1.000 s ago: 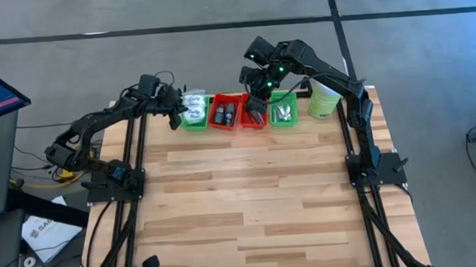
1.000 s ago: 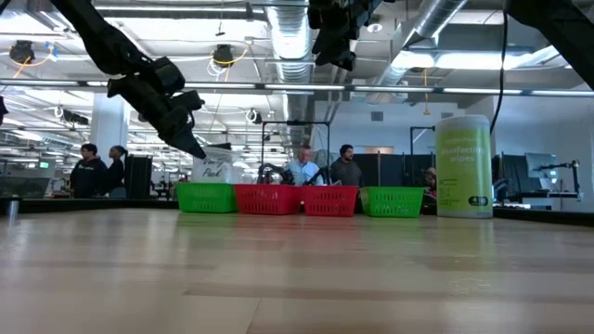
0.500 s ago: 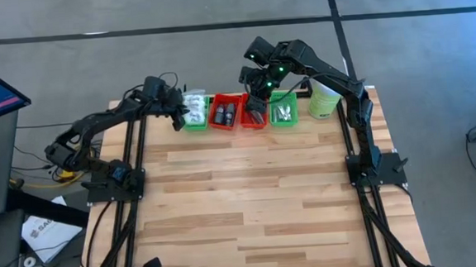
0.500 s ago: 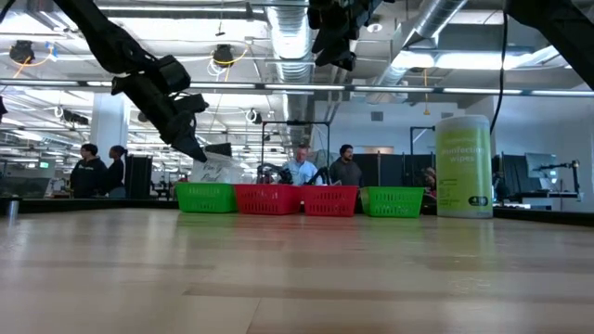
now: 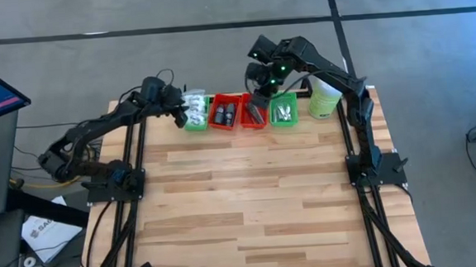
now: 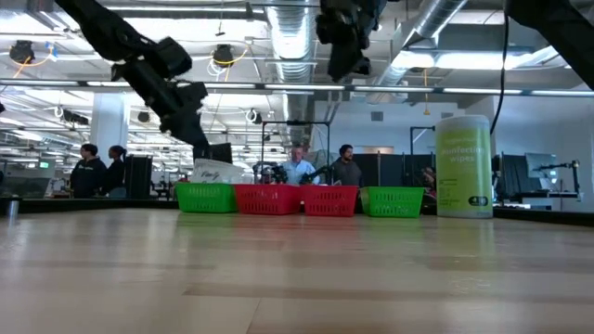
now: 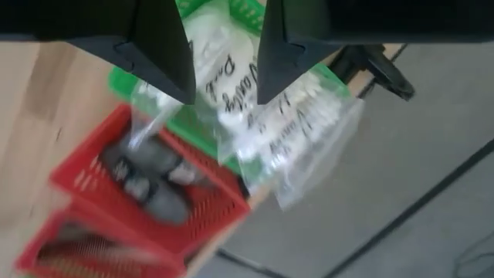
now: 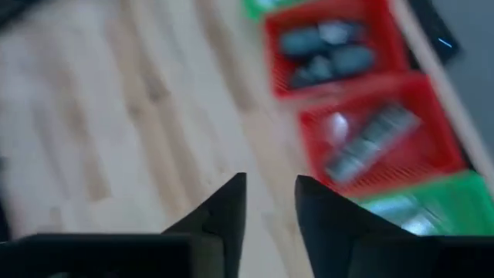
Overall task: Pick & Place Travel size toiletries
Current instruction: Put the cotton pack into the left green basket
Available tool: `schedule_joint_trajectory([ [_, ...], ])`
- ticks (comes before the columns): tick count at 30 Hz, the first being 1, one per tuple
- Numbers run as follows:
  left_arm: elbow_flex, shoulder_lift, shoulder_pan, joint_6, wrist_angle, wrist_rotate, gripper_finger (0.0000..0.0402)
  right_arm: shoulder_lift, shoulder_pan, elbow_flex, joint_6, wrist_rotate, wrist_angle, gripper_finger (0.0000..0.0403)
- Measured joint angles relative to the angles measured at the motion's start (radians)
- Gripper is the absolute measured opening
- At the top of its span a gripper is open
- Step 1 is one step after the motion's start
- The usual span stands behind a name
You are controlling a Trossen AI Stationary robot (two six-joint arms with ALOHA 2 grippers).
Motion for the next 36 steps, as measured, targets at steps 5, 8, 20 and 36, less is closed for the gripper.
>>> schedule_joint_trajectory([
  [5,0.000,-0.060,0.000,-0.121,0.002,-0.054,0.0109,0.000,-0.050,-0.027,-0.015,0.061,-0.055,0.0042],
  [8,0.000,-0.056,0.002,-0.222,-0.011,-0.148,0.0083,0.000,-0.088,-0.075,-0.003,0.065,-0.059,0.0007],
  [20,0.000,0.060,0.006,-0.335,-0.109,-0.292,0.0001,0.000,-0.178,-0.363,0.073,0.162,0.093,0.0001],
  [36,0.000,0.290,-0.053,-0.436,-0.071,-0.151,0.0000,0.000,-0.192,-0.527,0.114,0.169,0.286,0.0001],
])
